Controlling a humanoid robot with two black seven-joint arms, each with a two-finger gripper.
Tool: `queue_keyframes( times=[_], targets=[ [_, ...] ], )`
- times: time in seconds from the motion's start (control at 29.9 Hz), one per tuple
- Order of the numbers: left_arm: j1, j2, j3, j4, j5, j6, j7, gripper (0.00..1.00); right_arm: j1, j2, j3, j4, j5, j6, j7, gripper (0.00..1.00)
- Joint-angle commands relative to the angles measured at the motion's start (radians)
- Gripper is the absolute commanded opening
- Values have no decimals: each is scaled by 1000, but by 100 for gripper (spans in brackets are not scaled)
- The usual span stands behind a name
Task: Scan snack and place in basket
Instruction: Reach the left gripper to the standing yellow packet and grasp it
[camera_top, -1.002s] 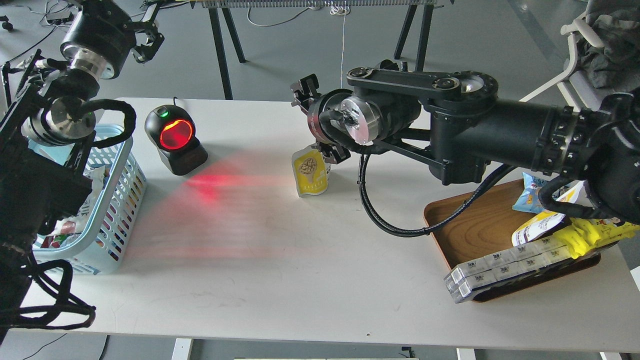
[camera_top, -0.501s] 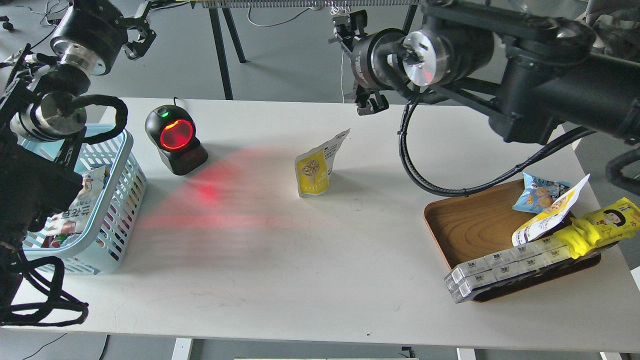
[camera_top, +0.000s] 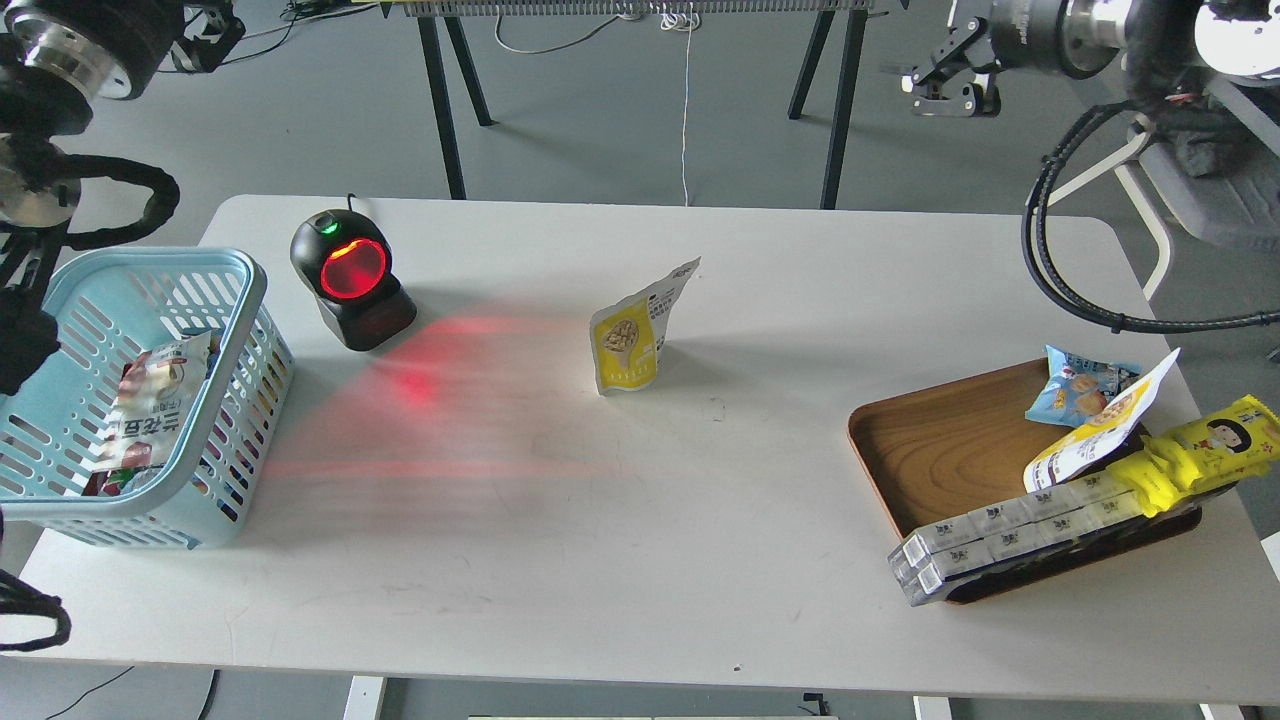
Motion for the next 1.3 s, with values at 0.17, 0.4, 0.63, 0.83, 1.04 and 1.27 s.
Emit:
queue_keyframes(
  times=[0.17, 0.4, 0.63, 0.83, 1.04, 1.27],
  targets=[
    [-65, 326, 180, -257, 133, 1, 3, 100, -187, 8, 235, -261, 2, 275, 73, 99],
    [-56, 549, 199, -547, 441, -5, 14, 100, -264, 10, 238, -290, 2, 289, 139, 99],
    [-54, 625, 298, -837, 671, -7, 15, 100, -319, 7, 238, -296, 2, 281, 139, 99],
    [-59, 468, 377, -864, 1016, -28, 17, 100, -336, 10, 247, -361, 11, 303, 183, 99],
    [-50, 260, 401, -862, 1348, -114, 44, 100, -353, 14, 250, -371, 11, 384, 283, 99],
    [-50, 10, 482, -825, 1664, -227, 86, 100, -353, 50, 250, -388, 11, 387, 308, 99]
  ],
)
